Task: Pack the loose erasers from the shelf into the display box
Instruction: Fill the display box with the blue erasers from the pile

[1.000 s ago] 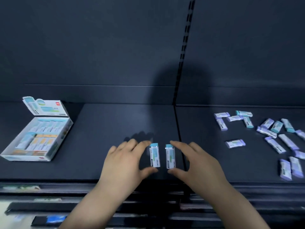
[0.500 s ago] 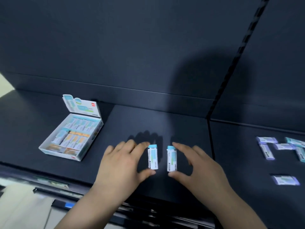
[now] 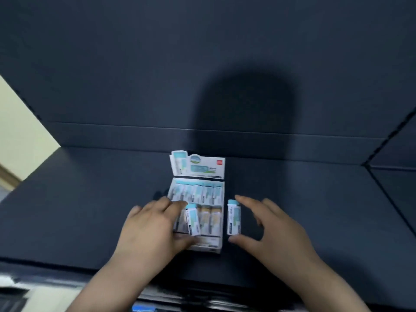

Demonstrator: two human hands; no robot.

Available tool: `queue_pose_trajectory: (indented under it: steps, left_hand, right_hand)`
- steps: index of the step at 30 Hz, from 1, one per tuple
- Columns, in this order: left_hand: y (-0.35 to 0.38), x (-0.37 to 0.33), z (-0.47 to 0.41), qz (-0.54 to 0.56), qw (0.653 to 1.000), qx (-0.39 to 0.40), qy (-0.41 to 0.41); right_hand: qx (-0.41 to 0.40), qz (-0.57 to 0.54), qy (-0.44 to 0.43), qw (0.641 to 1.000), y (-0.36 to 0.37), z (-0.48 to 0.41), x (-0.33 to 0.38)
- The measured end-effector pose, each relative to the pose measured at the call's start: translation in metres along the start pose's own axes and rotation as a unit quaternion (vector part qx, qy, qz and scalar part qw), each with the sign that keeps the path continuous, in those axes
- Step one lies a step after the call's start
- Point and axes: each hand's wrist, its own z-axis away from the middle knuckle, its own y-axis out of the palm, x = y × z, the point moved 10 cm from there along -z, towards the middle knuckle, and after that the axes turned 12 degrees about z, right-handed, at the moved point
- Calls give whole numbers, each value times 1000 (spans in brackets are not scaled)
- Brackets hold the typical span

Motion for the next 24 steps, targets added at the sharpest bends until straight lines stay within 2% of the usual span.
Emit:
queue_pose_trajectory:
  steps: [6,12,20,24]
  left_hand:
    - [3,26,-8,59,996,51,48]
    - [11,26,-21,52,992,77,88]
    - [24,21,-25,10,987,91,131]
    - [25,17,-25,37,985,82,150]
  right_hand:
    - [20,71,38,997,17,-18,47]
    - [32,126,31,991,32,-31,65]
    - [58,134,20,989,46,-47,69]
    - [57,132,18,989,44,-45,67]
